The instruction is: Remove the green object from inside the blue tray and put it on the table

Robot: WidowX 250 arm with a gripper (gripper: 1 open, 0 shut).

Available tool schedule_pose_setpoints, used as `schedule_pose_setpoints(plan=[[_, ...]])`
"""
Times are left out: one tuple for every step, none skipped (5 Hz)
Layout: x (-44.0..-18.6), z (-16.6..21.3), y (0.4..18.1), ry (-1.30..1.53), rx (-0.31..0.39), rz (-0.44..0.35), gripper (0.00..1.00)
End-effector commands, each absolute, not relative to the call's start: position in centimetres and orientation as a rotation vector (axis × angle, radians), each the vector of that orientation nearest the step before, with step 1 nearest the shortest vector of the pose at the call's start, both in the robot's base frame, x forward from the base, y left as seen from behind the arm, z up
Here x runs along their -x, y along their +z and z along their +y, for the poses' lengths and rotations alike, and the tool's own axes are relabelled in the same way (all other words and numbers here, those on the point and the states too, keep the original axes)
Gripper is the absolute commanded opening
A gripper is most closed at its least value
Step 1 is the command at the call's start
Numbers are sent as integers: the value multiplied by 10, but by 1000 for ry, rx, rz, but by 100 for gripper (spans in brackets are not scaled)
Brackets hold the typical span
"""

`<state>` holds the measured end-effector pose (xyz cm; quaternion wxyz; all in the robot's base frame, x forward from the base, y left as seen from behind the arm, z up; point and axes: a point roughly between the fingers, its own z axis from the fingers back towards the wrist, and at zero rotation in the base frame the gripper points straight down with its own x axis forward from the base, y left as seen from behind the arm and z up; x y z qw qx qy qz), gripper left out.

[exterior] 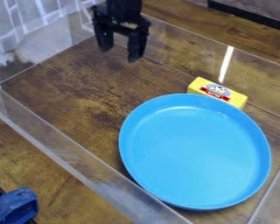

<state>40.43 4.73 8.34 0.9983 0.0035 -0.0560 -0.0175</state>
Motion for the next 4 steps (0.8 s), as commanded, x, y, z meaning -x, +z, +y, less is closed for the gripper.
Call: schedule_pose_setpoints(plan=[[-420, 76, 118, 52, -26, -192, 100], [-421, 88, 129, -26, -21, -201, 100], [-413, 96, 138, -110, -18, -188, 100], [-410, 96, 140, -193, -5, -177, 100]])
